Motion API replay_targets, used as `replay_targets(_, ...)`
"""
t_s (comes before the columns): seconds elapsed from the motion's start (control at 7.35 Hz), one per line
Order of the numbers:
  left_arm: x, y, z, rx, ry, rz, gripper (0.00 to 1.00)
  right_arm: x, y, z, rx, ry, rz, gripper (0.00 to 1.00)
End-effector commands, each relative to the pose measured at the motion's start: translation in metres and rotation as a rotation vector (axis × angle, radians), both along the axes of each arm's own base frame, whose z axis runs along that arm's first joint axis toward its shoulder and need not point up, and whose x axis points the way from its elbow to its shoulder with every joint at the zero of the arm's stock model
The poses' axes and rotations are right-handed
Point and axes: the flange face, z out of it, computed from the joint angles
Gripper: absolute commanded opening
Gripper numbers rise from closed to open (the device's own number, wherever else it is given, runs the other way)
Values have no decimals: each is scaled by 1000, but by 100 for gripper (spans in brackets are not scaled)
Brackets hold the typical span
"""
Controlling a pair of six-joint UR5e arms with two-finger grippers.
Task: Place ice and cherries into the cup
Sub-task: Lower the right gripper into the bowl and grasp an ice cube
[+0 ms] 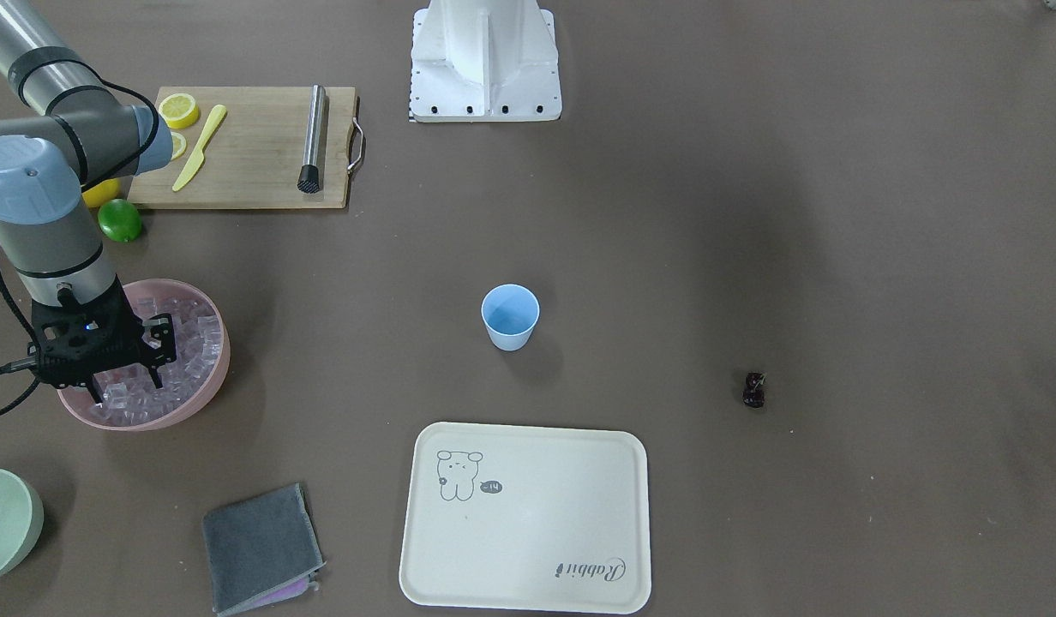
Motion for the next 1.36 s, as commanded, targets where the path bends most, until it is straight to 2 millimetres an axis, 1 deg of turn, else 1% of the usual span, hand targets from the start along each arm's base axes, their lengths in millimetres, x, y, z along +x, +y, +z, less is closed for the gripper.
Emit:
replay_targets(0.0,2,-1,3,10,1,4,98,2,1,0,9,7,7,45)
replay_targets(0.27,2,0,5,7,1,4,98,4,2,-3,13,0,8,19)
replay_targets(0.41,2,0,4,10,1,4,98,3,2,-4,10,-2,10,9)
replay_targets(0.68,2,0,4,8,1,4,98,4,3,-1,6,0,14,0)
replay_targets(0.82,2,0,4,8,1,4,98,7,6,-8,13,-10,15,0)
replay_targets(0.95,3,0,5,7,1,5,98,25,11,-40,11,-40,17,0)
replay_targets(1.09,3,0,4,9,2,4,98,28,22,-91,-59,-89,69,0)
replay_targets(1.22,3,2,-2,10,7,-4,98,-2,14,-154,-131,-148,128,0)
